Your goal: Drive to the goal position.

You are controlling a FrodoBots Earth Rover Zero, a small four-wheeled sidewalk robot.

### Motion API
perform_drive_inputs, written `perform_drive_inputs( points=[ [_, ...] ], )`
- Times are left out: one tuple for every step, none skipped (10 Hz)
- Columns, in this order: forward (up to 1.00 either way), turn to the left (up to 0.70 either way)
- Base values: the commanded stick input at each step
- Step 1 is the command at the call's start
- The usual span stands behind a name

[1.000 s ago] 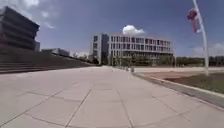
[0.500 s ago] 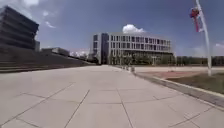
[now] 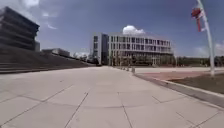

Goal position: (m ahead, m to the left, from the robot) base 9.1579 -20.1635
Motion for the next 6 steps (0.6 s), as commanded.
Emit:
perform_drive_inputs(
  points=[
    [0.30, 0.01],
    [0.30, 0.01],
    [0.30, 0.01],
    [0.30, 0.01],
    [0.30, 0.01],
    [0.30, 0.01]
  ],
)
